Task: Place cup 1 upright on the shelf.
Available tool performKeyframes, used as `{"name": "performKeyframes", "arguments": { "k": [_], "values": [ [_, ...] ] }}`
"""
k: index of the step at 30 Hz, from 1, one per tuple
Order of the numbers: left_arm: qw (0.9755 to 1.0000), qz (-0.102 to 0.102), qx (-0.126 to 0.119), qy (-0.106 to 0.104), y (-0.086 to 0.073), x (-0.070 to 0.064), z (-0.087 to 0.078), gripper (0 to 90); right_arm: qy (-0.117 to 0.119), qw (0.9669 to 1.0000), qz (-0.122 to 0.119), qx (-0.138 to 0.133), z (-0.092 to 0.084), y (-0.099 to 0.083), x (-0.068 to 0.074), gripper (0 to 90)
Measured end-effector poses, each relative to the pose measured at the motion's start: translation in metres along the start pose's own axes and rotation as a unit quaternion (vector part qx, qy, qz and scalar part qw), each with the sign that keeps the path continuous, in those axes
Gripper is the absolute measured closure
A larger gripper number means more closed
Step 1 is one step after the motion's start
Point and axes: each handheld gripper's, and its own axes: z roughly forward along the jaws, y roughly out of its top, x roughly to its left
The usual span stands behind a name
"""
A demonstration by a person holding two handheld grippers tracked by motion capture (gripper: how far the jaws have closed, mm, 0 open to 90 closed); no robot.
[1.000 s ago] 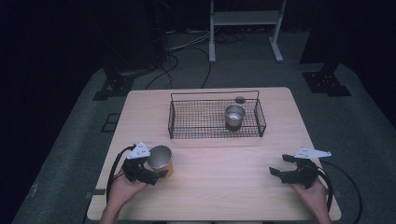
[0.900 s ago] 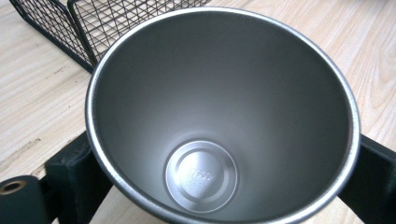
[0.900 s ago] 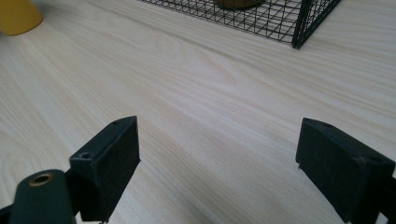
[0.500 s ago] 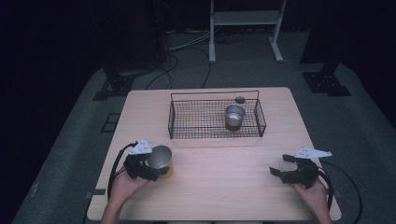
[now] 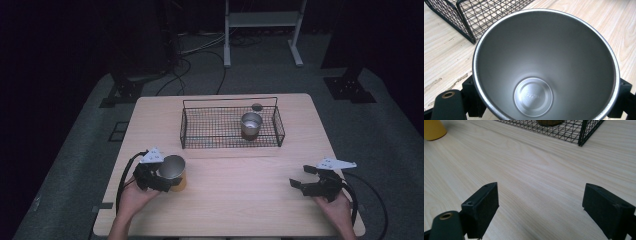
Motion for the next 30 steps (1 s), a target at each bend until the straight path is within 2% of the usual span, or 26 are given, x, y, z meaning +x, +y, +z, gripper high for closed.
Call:
{"name": "performKeyframes", "arguments": {
  "k": [6,10,16,24,30],
  "values": [
    [1.0,0.008,-0.001,-0.003,0.01,-0.003,-0.002,14.2,0.0,1.0,0.001,0.003,0.001,0.0,0.0,12.7],
    [0.9998,0.011,-0.007,-0.014,0.018,-0.004,-0.002,14.1,0.001,1.0,0.002,0.002,0.0,0.0,0.0,12.7],
    [0.9996,0.018,-0.003,-0.02,0.029,-0.005,-0.001,14.2,0.0,1.0,0.002,0.003,0.0,-0.001,-0.001,12.7],
    [0.9991,0.028,-0.01,-0.03,0.046,-0.006,-0.003,14.1,0.002,1.0,0.0,0.0,0.002,0.0,0.0,12.8],
    [0.9987,0.036,-0.004,-0.036,0.061,-0.005,0.0,14.1,0.009,1.0,0.001,0.0,0.004,0.001,0.0,12.7]
  ]
}}
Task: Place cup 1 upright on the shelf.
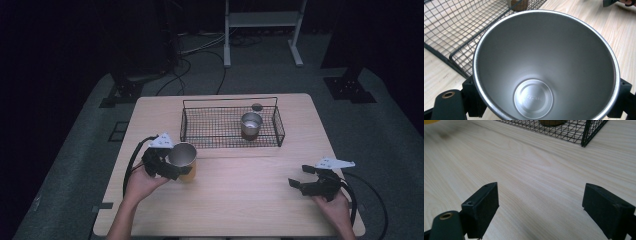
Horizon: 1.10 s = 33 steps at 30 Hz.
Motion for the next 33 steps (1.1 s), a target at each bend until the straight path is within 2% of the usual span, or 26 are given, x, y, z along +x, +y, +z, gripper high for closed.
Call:
{"name": "performKeyframes", "arguments": {
  "k": [15,33],
  "values": [
    [0.9997,0.02,0.003,-0.011,0.039,0.006,0.0,14.1,-0.002,1.0,-0.005,0.002,0.004,0.001,0.001,12.7],
    [0.9991,0.034,0.012,-0.02,0.081,0.018,0.004,14.2,-0.006,0.9999,0.004,-0.015,-0.004,0.0,-0.004,12.7]
  ]
}}
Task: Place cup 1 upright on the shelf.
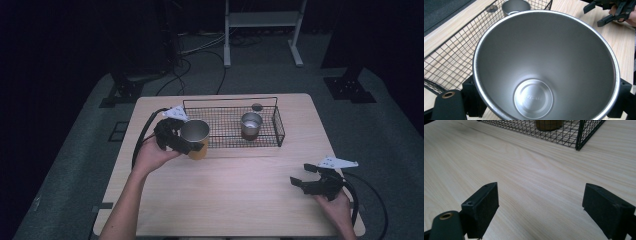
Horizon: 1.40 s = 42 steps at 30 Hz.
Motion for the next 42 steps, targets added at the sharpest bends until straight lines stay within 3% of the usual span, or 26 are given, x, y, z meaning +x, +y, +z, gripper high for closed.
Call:
{"name": "performKeyframes", "arguments": {
  "k": [15,42],
  "values": [
    [0.9998,0.009,0.013,-0.015,0.029,0.014,0.011,14.1,0.0,1.0,0.001,-0.005,-0.001,0.0,0.0,12.7],
    [0.9992,0.026,0.024,-0.018,0.084,0.031,0.022,14.1,-0.006,0.9999,0.001,-0.011,-0.005,0.001,-0.004,12.6]
  ]
}}
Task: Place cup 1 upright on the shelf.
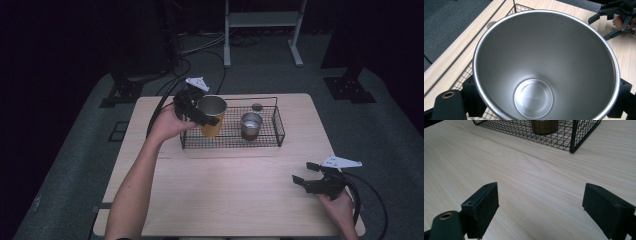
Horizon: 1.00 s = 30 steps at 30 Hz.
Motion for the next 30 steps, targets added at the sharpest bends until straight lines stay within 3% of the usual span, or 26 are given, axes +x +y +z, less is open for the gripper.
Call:
{"name": "performKeyframes", "arguments": {
  "k": [15,22,30],
  "values": [
    [1.0,-0.001,0.004,0.004,0.023,0.019,0.007,14.1,0.0,1.0,-0.002,0.001,0.0,0.0,-0.001,12.6],
    [0.9999,-0.006,0.003,0.009,0.026,0.027,0.012,14.1,0.0,1.0,-0.001,0.002,0.0,0.0,-0.001,12.6],
    [0.9996,-0.025,0.005,0.014,0.021,0.04,0.018,14.1,-0.002,1.0,-0.001,0.002,0.0,0.0,-0.002,12.6]
  ]
}}
